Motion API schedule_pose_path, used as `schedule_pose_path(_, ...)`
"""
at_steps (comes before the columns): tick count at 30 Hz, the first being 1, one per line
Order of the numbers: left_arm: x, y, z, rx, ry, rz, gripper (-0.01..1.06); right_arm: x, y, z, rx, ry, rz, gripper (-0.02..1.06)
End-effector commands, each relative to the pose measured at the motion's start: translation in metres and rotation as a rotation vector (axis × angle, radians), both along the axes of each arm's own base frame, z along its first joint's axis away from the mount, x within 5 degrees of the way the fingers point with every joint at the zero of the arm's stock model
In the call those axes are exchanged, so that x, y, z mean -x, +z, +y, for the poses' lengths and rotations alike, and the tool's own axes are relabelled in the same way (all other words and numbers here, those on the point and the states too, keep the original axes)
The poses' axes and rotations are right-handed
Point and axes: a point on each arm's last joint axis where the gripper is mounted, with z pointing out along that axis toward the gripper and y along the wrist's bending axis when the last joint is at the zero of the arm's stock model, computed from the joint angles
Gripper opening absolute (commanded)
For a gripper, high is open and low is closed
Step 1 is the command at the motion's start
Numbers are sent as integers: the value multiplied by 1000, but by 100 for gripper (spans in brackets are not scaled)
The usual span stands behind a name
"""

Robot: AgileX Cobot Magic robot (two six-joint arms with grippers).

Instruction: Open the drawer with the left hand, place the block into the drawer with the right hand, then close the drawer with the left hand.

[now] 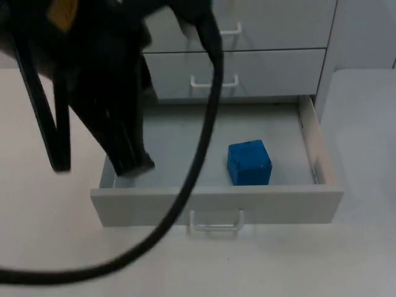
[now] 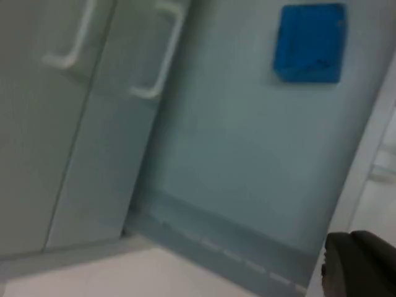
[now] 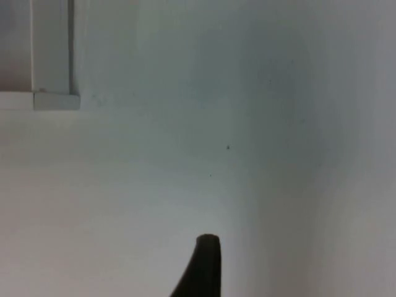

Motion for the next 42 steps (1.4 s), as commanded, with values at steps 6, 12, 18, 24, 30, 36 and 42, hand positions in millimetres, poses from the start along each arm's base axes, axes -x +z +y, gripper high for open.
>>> schedule_pose_path(6, 6, -45, -9, 0, -59, 25, 0, 0, 2, -2, 17, 4, -10, 76)
schedule_pose_path(12, -3, -73, -15, -51, -10, 66, 0, 0, 2, -3, 24, 6, -12, 76)
schedule_pose_path(18, -3, -90, -20, -114, -17, 76, 0, 0, 2, -3, 24, 6, -14, 76)
schedule_pose_path(24, 6, -105, -34, -149, -38, 65, 0, 0, 2, -3, 24, 6, -14, 76)
schedule_pose_path(30, 2, -125, -35, -204, -37, 66, 0, 0, 2, -3, 24, 6, -14, 76)
schedule_pose_path(36, -3, -145, -38, -231, -33, 42, 0, 0, 2, -3, 24, 5, -18, 76)
schedule_pose_path(42, -11, -154, -39, -232, -7, -43, 0, -1, 3, -3, 24, 5, -29, 76)
